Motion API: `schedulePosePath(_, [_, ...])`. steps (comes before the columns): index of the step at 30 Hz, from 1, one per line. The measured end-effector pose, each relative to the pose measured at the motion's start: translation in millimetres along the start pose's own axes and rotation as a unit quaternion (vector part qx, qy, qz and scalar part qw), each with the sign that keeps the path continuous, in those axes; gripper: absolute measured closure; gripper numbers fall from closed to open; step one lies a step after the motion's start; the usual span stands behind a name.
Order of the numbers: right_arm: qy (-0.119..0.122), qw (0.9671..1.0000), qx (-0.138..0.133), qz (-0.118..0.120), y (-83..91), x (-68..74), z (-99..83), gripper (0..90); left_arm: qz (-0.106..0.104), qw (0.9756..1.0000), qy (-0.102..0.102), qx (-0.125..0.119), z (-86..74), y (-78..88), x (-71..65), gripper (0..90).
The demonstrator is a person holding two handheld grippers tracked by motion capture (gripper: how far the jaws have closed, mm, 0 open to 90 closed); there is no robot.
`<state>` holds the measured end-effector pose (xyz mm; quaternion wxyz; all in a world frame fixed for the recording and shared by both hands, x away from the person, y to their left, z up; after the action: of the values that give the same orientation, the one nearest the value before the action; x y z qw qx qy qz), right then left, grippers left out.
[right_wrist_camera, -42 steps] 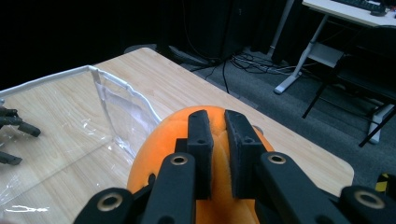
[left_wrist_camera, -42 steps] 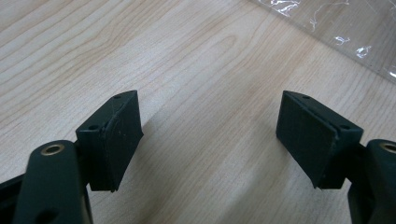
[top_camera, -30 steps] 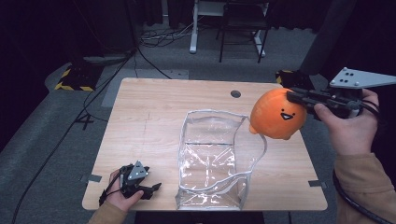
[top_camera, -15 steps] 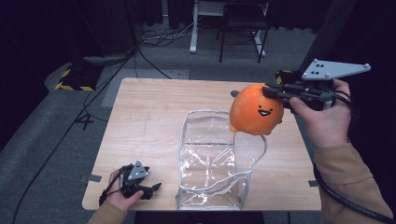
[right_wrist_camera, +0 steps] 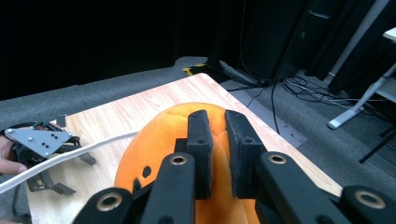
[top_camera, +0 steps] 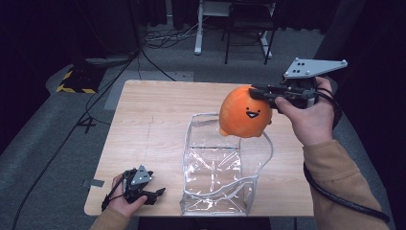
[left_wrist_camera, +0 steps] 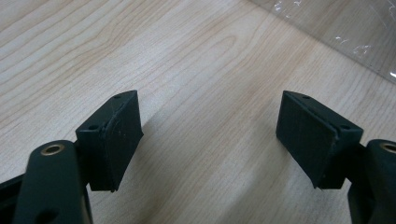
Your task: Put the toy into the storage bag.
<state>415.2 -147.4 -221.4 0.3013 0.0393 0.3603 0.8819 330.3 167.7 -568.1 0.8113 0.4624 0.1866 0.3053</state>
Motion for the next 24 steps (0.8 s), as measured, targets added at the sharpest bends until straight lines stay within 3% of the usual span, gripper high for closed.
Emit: schedulePosePath(24, [0.023, 0.9977, 0.018, 0.062, -53.8, 34.6, 15.0, 81.3, 0.001, 1.0, -0.001, 0.0, 0.0, 0.1, 0.3, 22.8])
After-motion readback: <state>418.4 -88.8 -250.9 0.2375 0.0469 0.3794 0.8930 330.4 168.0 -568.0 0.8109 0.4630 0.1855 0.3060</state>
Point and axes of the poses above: each handheld gripper's, and its own axes: y roughly backward along the jaws, z roughly out of its top, x roughly to its left, the point moved 7 cm from there along -y, roughly forward along the jaws, and after that the axes turned 15 degrees about x, right-handed, at the moved point
